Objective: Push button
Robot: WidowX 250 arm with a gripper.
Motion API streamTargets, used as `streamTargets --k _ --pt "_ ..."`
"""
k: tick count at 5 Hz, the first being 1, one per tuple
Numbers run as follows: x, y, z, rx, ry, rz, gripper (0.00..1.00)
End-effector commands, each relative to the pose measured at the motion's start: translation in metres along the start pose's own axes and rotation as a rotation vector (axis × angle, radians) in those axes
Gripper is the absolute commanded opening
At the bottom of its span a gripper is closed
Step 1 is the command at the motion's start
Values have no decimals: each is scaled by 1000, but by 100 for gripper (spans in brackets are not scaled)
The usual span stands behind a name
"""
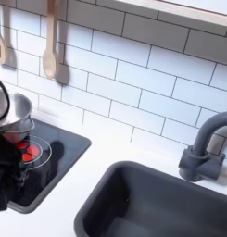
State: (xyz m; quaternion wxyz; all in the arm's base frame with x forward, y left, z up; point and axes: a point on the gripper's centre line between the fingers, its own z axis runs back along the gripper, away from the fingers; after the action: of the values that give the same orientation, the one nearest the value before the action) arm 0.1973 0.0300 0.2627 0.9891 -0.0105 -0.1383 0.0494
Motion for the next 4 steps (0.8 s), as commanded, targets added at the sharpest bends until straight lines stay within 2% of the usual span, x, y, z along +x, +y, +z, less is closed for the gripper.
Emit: streamTargets --k 1,2,3,4 --pt "27 5 6 18 -90 -14 100" --pt "42 10 7 12 -124 -7 100" --pt "59 18 10 18 -170 15 0" --pt "72 25 12 17 -209 28 0"
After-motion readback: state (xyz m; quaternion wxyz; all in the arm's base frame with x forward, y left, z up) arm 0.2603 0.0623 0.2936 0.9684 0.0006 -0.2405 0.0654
